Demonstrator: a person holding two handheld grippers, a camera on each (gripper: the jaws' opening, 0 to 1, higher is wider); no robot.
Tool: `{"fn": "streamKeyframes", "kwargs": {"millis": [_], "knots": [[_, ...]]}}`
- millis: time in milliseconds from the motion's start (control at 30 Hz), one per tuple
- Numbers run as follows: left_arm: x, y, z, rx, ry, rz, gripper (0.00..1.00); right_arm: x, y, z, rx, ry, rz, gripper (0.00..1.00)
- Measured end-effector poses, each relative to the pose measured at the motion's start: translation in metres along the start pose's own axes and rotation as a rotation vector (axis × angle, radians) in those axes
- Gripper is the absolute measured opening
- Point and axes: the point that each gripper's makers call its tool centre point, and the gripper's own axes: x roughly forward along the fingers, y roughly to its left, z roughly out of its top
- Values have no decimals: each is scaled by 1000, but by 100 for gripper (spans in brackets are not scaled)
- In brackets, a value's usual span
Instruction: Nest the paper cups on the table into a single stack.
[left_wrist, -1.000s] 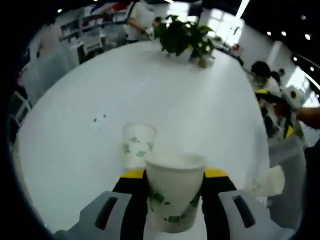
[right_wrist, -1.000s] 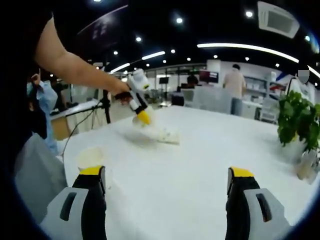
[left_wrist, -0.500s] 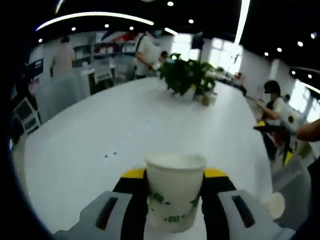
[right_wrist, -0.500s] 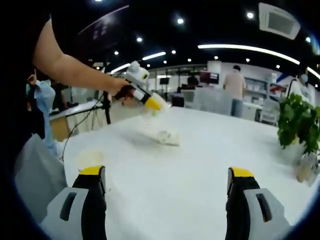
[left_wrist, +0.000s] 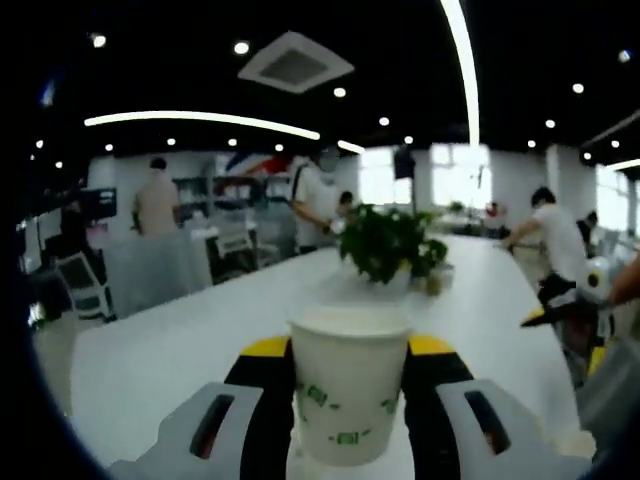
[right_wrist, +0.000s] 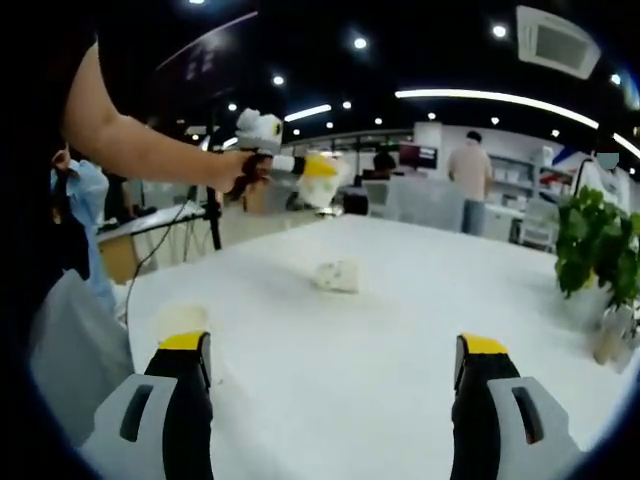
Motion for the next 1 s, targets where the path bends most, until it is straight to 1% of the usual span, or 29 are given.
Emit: {"fn": "streamKeyframes", "kwargs": {"millis": [67,133,233,300,500,800,933,1000], "knots": [[-2,2,9,3,-35,16,40,0,-1,1,-1,0,-3,100],[-2,2,13,4,-42,19,40,-1,-1,5,11,-15,-2,100],[-3,2,15,36,-44,29,40,-3,0,9,9,-35,0,100],[-3,0,17,35,-52,19,40,-3,0,8,9,-27,0,100],[-6,-5,20,71,-56,5,40,-5,0,10,10,-29,-3,100],[-16,-10,20,46,-76,0,40,-6,1,14,16,-38,-8,100],[-21,-18,20,69,-99,-11,41,-7,3,14,22,-42,-10,100],[-22,-24,17,14,-89,-36,40,-7,4,15,25,-42,-7,100]]}}
